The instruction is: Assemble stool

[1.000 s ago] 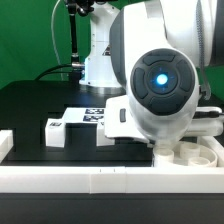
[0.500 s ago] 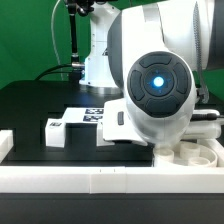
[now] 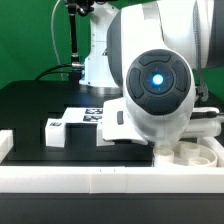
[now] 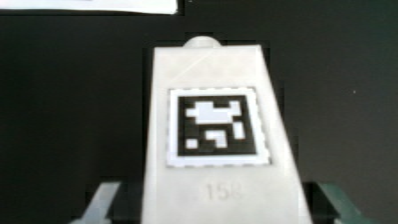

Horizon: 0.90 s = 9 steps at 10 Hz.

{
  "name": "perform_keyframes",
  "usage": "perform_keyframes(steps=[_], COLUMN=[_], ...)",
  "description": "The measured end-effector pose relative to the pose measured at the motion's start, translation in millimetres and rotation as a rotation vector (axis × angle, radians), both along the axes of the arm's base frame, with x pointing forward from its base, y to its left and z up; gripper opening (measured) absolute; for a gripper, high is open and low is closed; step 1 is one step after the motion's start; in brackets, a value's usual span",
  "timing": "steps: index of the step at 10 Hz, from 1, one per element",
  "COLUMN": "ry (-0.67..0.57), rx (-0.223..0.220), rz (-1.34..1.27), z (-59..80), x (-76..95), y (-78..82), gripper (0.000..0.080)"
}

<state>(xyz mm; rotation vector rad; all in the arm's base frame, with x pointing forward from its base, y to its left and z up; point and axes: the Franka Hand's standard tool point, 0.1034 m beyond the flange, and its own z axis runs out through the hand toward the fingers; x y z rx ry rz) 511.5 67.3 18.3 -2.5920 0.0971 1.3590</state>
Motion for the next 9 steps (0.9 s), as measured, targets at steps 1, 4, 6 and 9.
perform_keyframes(steps=[1,4,6,9], ry=[0.012,-0.011,-0.057,-0.179], rx=[0.008,0.046,0.037,0.021], rz=[0.002,0.023,0.016,0.007], z=[13.3,46.5,38.2,41.3], x=[0.4,17.4,23.2,43.9], y=[-3.2,-7.9,-6.7,-4.7], gripper=[0.0335,0.0337,0.0337,0.0337])
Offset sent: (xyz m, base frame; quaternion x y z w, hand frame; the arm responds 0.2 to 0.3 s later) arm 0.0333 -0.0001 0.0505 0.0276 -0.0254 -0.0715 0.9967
